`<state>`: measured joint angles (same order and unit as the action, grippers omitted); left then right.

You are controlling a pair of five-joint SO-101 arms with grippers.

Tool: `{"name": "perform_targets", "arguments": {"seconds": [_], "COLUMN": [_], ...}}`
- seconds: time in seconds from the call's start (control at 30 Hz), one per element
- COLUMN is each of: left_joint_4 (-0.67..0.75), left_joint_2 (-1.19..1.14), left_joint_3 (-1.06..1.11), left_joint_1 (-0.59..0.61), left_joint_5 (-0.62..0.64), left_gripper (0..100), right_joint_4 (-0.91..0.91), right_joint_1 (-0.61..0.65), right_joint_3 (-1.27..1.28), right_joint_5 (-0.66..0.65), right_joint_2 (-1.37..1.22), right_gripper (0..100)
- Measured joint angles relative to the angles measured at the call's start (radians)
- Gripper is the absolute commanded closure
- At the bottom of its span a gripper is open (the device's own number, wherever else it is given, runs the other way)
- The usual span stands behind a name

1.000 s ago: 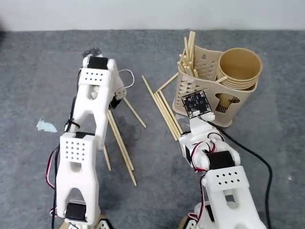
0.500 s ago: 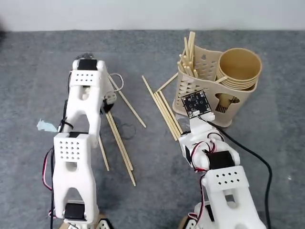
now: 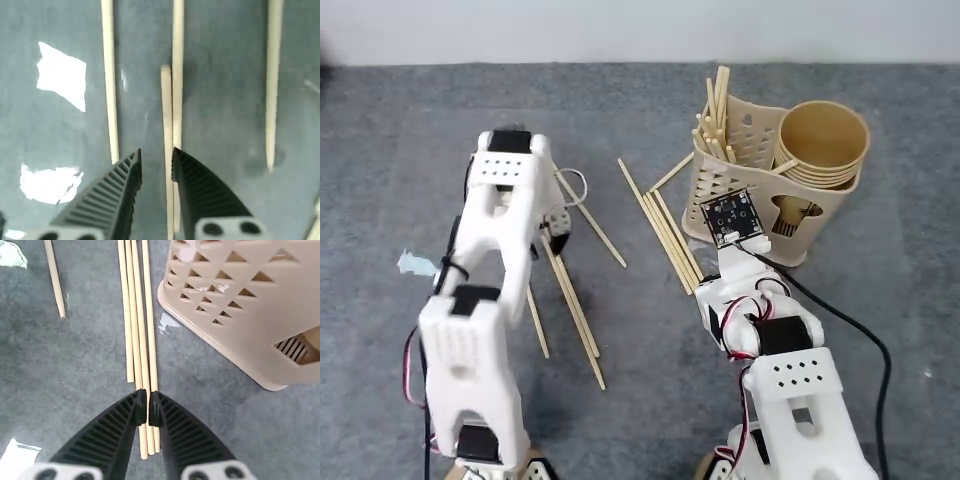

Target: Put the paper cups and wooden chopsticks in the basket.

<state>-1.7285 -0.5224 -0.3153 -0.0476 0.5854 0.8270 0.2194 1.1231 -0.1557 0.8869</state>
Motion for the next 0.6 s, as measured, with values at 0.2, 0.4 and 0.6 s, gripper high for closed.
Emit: {"name": "perform_targets", "arguments": {"seconds": [0.2, 0.4, 0.6], "left_joint_4": [0.233, 0.522, 0.658], "left_joint_2": [0.232, 0.255, 0.172], "left_joint_3": [0.385, 0.6, 0.595], "left_joint_1": [-0.029, -0.026, -0.014], "left_joint_5": [0.0, 0.034, 0.034], "left_gripper": [82, 82, 82], "right_joint_4": [0.0, 0.0, 0.0], "right_joint_1": [0.0, 0.0, 0.0], "right_joint_3": [0.0, 0.0, 0.0], "right_joint_5": [0.0, 0.0, 0.0], "right_joint_2": [0.0, 0.0, 0.0], "right_gripper": [97.3, 97.3, 97.3]}}
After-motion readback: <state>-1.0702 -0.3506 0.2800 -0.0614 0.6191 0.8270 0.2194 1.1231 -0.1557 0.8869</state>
